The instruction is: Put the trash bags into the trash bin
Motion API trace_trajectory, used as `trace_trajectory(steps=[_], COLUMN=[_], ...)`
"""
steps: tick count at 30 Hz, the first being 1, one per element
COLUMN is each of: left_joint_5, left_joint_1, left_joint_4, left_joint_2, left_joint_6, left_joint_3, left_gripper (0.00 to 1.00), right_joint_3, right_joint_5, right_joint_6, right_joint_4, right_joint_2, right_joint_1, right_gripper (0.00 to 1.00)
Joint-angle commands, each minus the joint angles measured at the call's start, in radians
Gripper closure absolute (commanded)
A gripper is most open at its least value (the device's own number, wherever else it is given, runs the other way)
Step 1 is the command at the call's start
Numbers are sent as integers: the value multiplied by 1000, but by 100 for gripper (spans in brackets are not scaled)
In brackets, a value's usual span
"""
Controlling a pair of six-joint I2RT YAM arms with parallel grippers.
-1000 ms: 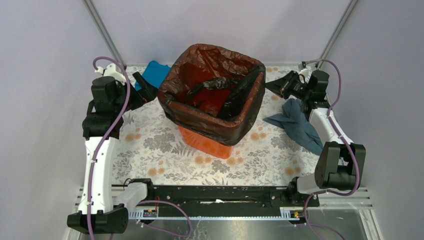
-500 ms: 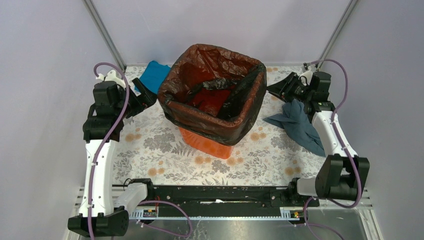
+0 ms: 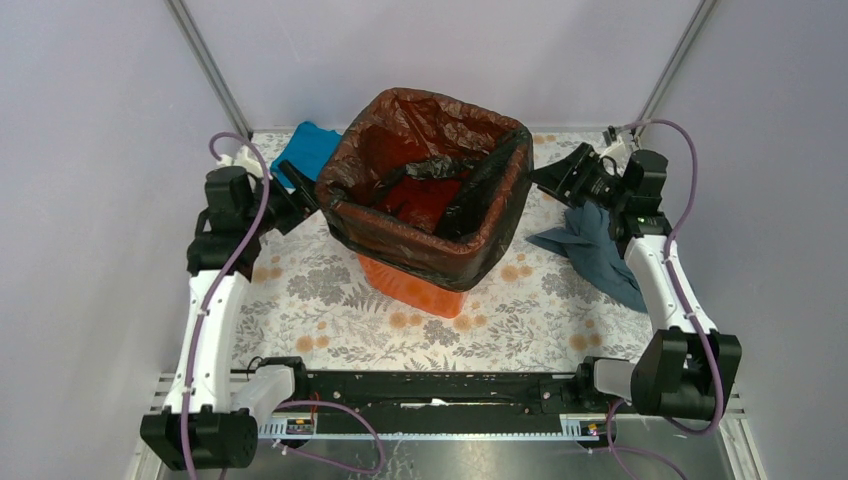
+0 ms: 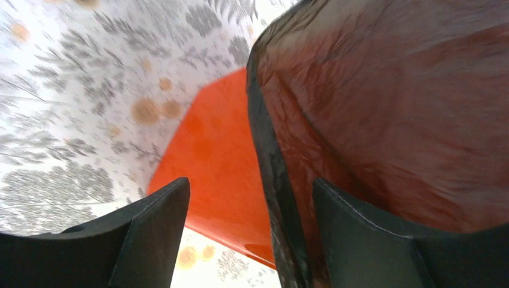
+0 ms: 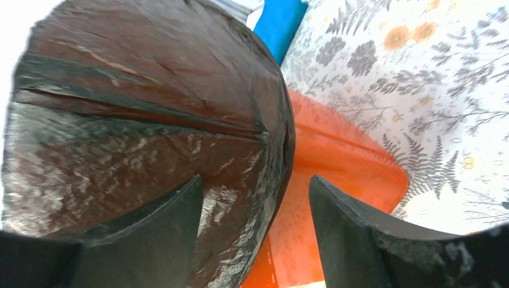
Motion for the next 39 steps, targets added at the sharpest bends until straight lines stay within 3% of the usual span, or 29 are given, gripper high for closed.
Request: trace_trajectory(steps=[1, 6, 19, 27, 31, 33, 37, 39], left_joint_5=[225, 229, 191, 189, 134, 69, -16, -57], left_joint_1=[2, 2, 2, 1, 2, 1, 1, 1], left_joint_4=[201, 138, 166, 191, 138, 94, 18, -14], left_joint_2=[9, 13, -27, -27, -48, -60, -78, -88], left_joint_6=[-112, -54, -39, -28, 14, 45, 103, 132], left_joint_3=[-70, -101, -238, -298, -270, -236, -151, -111], left_gripper=[22, 36, 69, 82, 82, 76, 65, 53], right_joint_3=[-36, -47, -89, -122, -100, -62, 20, 91], right_joint_5=[-102, -64, 30, 47, 49, 72, 165, 308], right_joint_6=[66, 61, 113, 102, 80, 33, -66, -143], right_joint_4=[174, 189, 217, 224, 185, 104, -83, -267], right_joint_2=[41, 66, 92, 148, 132, 114, 61, 29], right_joint_1=[54, 143, 145, 147, 150, 150, 150, 149], right_gripper=[31, 43, 87, 96, 88, 81, 46, 33])
